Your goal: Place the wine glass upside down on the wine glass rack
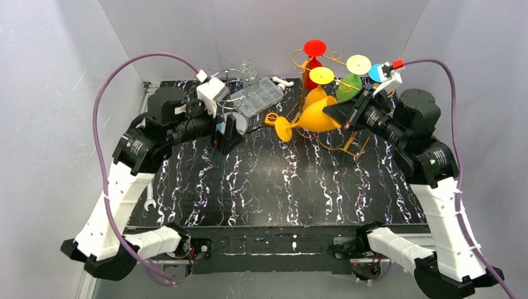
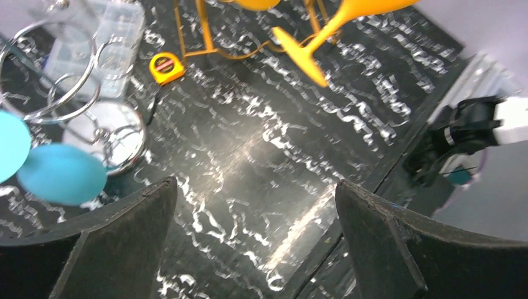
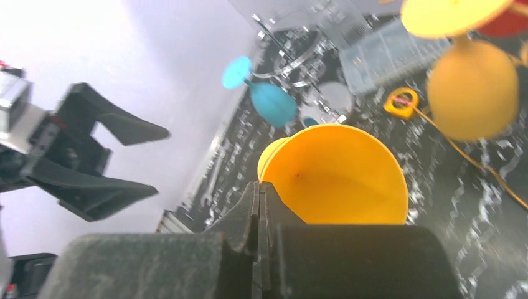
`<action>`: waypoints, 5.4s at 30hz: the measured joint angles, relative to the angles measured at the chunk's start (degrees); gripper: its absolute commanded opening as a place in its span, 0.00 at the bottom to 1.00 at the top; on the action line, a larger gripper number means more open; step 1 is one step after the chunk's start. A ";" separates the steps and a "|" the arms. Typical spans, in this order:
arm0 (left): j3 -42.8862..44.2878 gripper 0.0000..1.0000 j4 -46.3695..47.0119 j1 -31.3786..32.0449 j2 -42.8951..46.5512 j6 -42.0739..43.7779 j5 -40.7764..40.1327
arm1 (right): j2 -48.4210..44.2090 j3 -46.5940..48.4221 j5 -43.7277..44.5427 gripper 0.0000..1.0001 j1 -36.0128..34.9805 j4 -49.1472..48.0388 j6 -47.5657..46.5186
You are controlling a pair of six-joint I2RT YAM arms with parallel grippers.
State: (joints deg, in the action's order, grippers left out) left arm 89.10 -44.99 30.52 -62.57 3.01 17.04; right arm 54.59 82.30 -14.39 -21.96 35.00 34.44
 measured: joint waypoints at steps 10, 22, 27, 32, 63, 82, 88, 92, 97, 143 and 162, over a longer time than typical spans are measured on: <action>12.00 0.98 -1.53 -1.81 -15.12 -10.69 9.27 | 10.32 8.13 -1.25 0.01 -6.60 -9.60 1.64; 14.01 0.40 -1.77 -6.60 -19.82 -17.16 14.32 | 13.73 11.17 11.67 0.01 -23.15 -9.46 -5.55; 12.39 0.49 -2.19 -9.01 -19.19 -17.55 15.45 | 13.35 11.37 16.50 0.01 -24.72 -9.51 -7.82; 12.24 0.55 -3.48 -9.01 -19.15 -17.94 16.31 | 13.16 11.34 18.91 0.01 -25.77 -9.99 -8.79; 2.80 0.00 16.76 -10.93 -3.61 30.45 20.48 | 4.13 9.22 10.84 0.98 -30.69 10.40 -5.05; -1.60 0.00 18.34 -0.48 3.19 53.22 19.19 | 11.15 -7.74 -1.16 0.98 -30.75 -17.31 -5.86; -0.50 0.00 18.29 0.07 2.27 52.98 18.93 | 9.38 -14.27 -1.16 0.98 -34.36 -25.64 -6.01; -0.33 0.00 18.32 0.96 2.08 52.89 18.56 | 10.64 -15.76 -0.28 0.75 -36.72 -27.87 -6.86; -0.35 0.40 18.71 1.29 2.40 53.42 17.20 | 10.75 -16.31 3.30 0.51 -37.46 -29.27 -8.81; -5.86 0.92 16.31 2.03 -0.94 51.34 9.05 | -1.75 -50.38 79.78 0.37 -18.18 -47.91 -28.81; -0.98 0.91 10.91 7.91 -5.70 54.05 1.75 | 0.31 -51.45 76.15 0.35 -13.35 -51.93 -26.80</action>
State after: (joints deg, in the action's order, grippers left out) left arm 88.12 -34.09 38.44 -68.27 57.06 18.79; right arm 54.89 30.85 61.76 -35.31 -16.93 7.64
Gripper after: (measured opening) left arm 0.918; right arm 0.721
